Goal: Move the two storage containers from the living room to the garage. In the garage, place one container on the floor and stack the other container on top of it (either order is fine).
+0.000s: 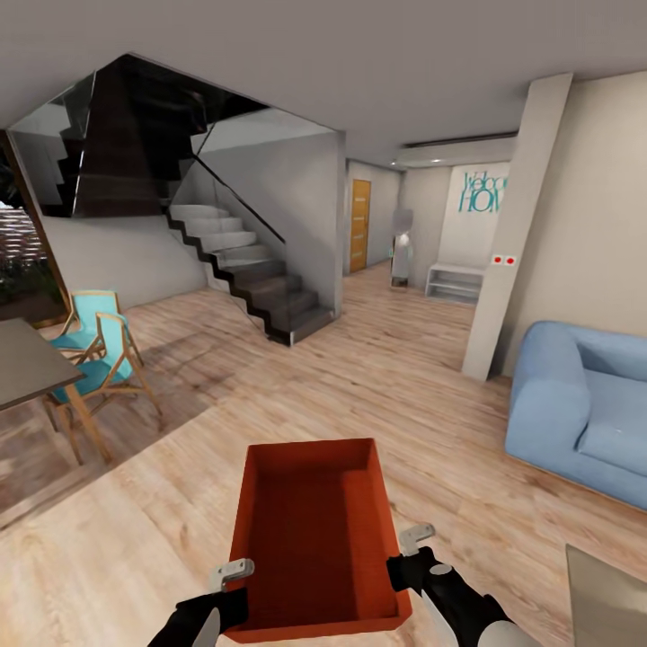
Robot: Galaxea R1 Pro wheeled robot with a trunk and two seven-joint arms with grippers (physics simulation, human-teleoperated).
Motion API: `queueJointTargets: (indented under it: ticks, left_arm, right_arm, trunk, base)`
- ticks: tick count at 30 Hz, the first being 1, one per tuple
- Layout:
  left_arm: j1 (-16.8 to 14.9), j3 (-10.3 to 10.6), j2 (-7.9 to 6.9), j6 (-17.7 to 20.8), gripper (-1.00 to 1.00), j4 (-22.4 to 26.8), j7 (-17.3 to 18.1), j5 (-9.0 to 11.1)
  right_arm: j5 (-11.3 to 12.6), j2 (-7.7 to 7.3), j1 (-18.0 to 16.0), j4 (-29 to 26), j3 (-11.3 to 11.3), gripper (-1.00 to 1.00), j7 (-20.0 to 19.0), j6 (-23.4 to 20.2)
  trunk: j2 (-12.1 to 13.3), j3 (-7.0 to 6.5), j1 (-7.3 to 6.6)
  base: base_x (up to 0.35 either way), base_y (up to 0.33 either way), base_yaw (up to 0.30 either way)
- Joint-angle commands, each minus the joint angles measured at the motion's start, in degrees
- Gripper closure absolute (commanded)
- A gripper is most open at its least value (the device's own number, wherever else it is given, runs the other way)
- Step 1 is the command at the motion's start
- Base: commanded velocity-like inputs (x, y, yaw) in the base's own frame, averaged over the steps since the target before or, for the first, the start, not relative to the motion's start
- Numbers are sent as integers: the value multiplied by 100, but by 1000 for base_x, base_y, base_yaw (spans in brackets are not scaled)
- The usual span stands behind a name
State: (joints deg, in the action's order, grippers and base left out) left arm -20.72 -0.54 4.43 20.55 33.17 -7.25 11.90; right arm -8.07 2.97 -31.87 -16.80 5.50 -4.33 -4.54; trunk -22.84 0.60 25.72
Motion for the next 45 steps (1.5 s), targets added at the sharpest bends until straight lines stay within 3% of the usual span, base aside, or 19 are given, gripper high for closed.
queueJointTargets:
  ticks: [1, 33, 45]
  left_arm:
    - [1, 1, 5, 37, 100, 23, -66, -118]
    - [3, 8, -22, 38, 100, 23, -66, -118]
    - [4, 8, -23, 37, 100, 23, -66, -118]
  right_arm:
    - [-31, 221, -4, 2, -128, 100, -149, -36]
    - [-11, 213, -4, 10, -128, 100, -164, -38]
    - [-2, 215, -4, 10, -128, 100, -173, -38]
  trunk:
    - [-8, 6, 6]
    - [-8, 6, 6]
    - [-8, 6, 6]
  base:
    - [325, 0, 0]
    - [325, 0, -2]
    - [325, 0, -231]
